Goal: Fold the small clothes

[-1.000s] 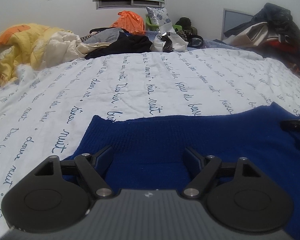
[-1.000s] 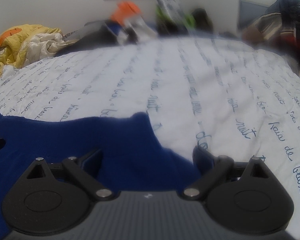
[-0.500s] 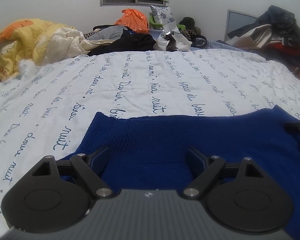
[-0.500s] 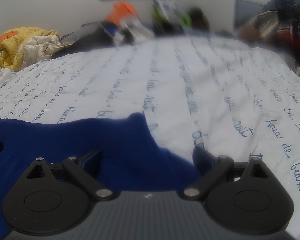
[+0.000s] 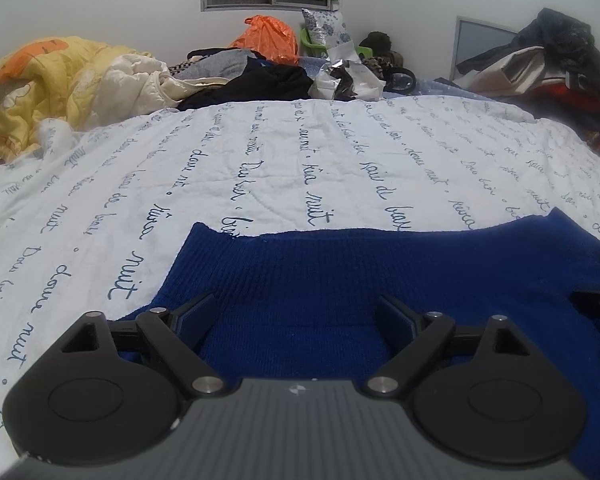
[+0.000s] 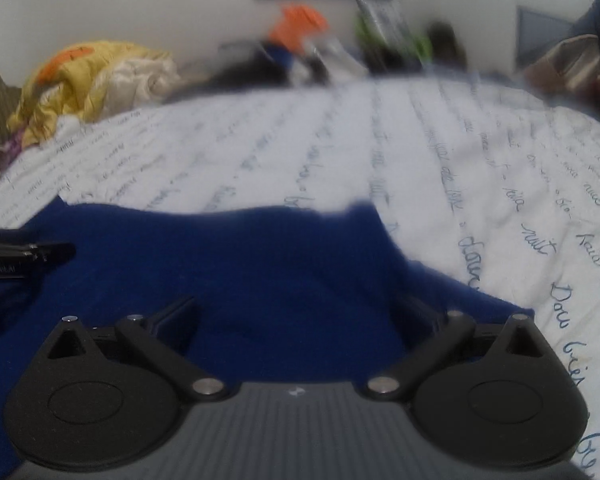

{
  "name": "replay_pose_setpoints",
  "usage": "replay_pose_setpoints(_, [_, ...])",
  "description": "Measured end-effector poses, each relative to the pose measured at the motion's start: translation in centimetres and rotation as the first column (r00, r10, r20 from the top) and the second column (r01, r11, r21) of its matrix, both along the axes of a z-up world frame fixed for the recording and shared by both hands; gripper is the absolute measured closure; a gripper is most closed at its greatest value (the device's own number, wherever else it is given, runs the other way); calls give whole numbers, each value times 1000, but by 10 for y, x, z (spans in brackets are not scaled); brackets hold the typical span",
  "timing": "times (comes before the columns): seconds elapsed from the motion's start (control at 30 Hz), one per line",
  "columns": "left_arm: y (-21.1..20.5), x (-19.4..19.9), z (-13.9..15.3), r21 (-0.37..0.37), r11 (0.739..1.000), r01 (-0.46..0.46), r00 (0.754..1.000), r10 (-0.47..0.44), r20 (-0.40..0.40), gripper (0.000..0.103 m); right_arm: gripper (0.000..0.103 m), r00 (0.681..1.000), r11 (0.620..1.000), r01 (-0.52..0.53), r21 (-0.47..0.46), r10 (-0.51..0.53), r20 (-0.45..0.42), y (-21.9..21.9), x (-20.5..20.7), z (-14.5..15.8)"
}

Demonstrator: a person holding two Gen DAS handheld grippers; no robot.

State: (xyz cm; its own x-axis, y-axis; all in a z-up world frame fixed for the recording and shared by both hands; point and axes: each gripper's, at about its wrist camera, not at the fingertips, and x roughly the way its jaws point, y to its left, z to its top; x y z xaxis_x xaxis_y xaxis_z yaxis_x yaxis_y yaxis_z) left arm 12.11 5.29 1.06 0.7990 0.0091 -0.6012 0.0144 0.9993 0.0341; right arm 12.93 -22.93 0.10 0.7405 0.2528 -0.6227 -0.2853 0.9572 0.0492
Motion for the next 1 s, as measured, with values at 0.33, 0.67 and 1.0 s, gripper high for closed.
replay_pose_setpoints(0.33, [6, -89, 6, -51, 997, 56, 998, -58, -36, 0, 0, 1000, 999, 7, 34, -7, 3, -9, -5, 0])
replay_pose_setpoints(0.67, [8, -92, -2, -22, 998, 63, 998, -63, 2, 0, 0, 994, 995, 100, 16, -101, 41, -13, -21, 11])
replay_pose_setpoints(1.0, [5, -93, -3, -11, 998, 59, 998, -59, 6, 0, 0, 998, 999, 32, 3, -33, 61, -29, -91, -1])
